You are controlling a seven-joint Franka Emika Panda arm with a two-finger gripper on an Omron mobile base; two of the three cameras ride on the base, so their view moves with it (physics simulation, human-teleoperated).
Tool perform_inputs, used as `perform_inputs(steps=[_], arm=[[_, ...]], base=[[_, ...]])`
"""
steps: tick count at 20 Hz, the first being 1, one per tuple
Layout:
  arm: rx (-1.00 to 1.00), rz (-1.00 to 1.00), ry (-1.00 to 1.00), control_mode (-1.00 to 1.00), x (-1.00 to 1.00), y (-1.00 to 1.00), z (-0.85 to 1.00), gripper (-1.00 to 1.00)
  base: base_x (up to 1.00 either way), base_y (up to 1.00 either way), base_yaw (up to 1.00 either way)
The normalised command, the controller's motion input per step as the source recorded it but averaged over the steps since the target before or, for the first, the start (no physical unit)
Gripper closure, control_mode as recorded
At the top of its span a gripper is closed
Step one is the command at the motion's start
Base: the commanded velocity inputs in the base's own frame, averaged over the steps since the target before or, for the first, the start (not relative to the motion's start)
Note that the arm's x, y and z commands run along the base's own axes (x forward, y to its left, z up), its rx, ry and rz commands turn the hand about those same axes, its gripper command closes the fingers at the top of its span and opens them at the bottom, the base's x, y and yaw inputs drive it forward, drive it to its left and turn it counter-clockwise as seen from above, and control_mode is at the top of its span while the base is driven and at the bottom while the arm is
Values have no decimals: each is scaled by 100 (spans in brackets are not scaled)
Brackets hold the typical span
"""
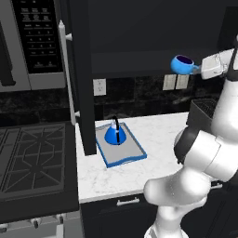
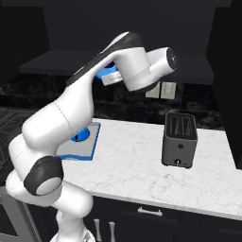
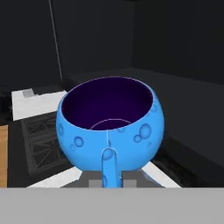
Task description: Pick the kettle from the counter and place it on the tray. Then pick the mug from the cabinet and place it on the tray. Then close the cabinet doors.
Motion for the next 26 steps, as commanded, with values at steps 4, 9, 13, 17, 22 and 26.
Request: perform_inputs(steps=[4,9,13,17,22,26], arm=[[0,-3,0,-100,-78,73,0,100],[0,-4,0,-100,-85,51,-29,100],[0,0,12,-100,-38,58,-91,100],[0,20,32,-100,3,27,-100,100],[0,27,20,-100,23,4,-100,100],[0,15,0,-100,67,0,-95,100]], base=[[0,0,0],[0,0,0],[0,0,0],[0,0,0],[0,0,0],[0,0,0]])
